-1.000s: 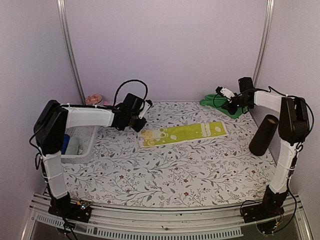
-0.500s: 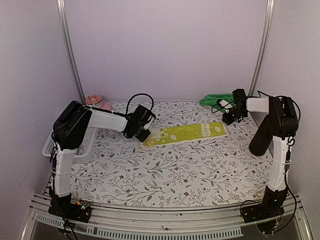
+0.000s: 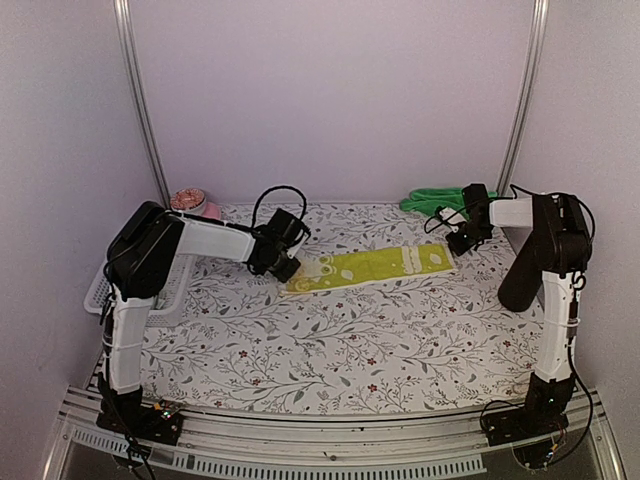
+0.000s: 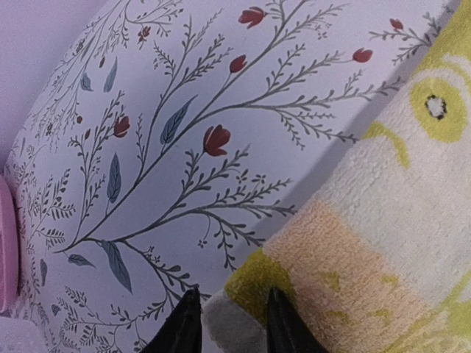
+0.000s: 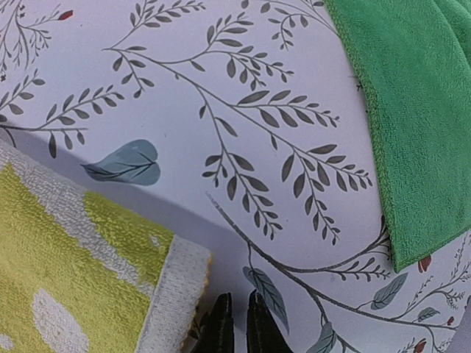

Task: Roll the towels
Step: Smooth out the towel at the center of the board.

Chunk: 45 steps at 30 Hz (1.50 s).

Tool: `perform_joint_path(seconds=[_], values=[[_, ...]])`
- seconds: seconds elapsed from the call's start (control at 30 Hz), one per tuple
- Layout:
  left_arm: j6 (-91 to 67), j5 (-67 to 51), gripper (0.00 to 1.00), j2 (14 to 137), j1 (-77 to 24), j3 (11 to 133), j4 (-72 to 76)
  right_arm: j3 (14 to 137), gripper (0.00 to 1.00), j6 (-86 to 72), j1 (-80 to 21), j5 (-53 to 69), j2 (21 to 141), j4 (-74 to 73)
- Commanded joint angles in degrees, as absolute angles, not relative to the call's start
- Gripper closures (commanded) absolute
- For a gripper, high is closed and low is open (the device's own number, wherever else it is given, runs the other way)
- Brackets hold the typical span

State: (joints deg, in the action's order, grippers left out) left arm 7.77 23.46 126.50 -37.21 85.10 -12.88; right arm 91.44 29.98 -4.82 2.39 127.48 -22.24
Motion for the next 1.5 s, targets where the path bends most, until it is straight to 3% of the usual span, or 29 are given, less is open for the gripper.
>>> perform_joint_path(seconds=[0.0, 0.13, 0.33, 1.0, 1.1, 1.17, 1.27, 1.47], values=[[7.16, 22.42, 0.65, 127.28, -37.34, 86.54, -14.8, 91.46, 0.9, 28.67, -4.92, -0.14, 122.8, -20.15], [7.09, 22.62, 0.58, 126.46, -37.53, 86.81, -14.9, 90.27, 0.9, 27.79, -5.6, 6.58, 118.35, -20.07], [6.94, 23.56, 0.57, 125.89, -37.53, 87.01, -14.8, 89.71, 0.9, 27.24, -8.05, 8.88, 118.82, -20.06], [6.22, 26.94, 0.55, 126.08, -37.6, 85.02, -16.19, 91.66, 0.89, 26.76, -8.48, 3.81, 127.16, -23.6], [6.13, 27.06, 0.49, 126.06, -37.6, 85.15, -16.24, 92.63, 0.81, 26.65, -8.53, 4.29, 125.68, -25.16], [6.0, 27.34, 0.43, 125.83, -37.62, 85.44, -16.22, 92.77, 0.63, 26.64, -8.53, 4.19, 123.84, -26.34], [5.81, 27.01, 0.36, 125.34, -37.61, 86.68, -16.83, 91.59, 0.46, 25.92, -8.14, 3.96, 120.07, -27.07], [5.39, 27.21, 0.2, 122.72, -37.77, 87.84, -17.47, 89.74, 0.4, 22.95, -5.82, 7.16, 116.77, -30.28]])
